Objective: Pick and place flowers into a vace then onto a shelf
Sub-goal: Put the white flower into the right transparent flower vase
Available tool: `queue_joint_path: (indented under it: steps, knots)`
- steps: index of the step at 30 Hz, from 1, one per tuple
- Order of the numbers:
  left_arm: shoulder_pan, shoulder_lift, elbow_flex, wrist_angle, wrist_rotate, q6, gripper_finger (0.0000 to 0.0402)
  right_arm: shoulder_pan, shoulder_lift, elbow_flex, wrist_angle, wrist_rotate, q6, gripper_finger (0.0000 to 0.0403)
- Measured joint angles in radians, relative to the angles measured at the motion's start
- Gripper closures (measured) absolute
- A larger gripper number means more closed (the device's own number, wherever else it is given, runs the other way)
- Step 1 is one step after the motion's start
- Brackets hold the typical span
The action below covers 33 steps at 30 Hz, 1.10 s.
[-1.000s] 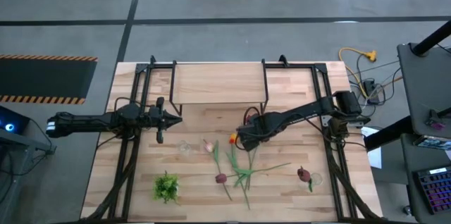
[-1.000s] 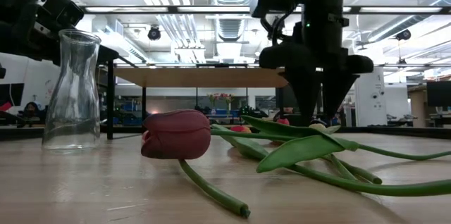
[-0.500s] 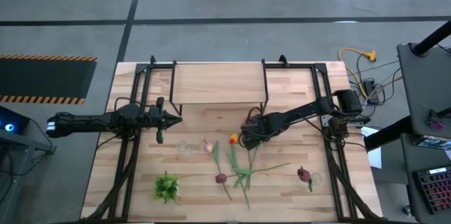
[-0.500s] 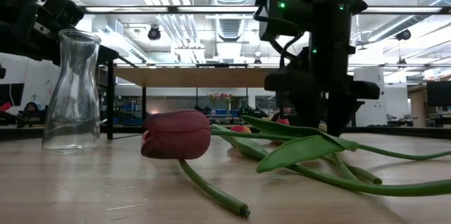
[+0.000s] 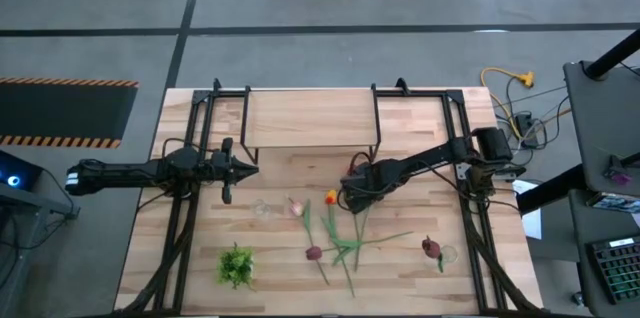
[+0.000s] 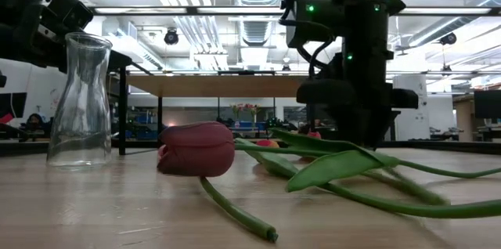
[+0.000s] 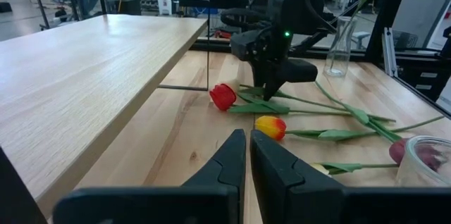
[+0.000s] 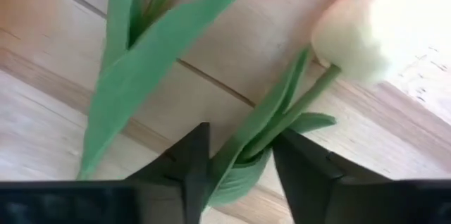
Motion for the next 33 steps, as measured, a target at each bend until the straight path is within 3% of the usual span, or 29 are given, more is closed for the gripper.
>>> queue_joint_path:
  steps: [9, 24, 33]
  knots:
    - [0.0, 0.0, 0.0, 0.0, 0.0, 0.0, 0.0396, 0.0, 0.0, 0.007, -0.049, 0.0, -0.025, 0.0387]
    - [0.0, 0.0, 0.0, 0.0, 0.0, 0.0, 0.0396, 0.001, -0.002, 0.197, -0.179, 0.042, -0.114, 0.039]
    - [0.0, 0.0, 0.0, 0.0, 0.0, 0.0, 0.0396, 0.043, -0.019, 0.373, -0.269, 0.253, -0.185, 0.039]
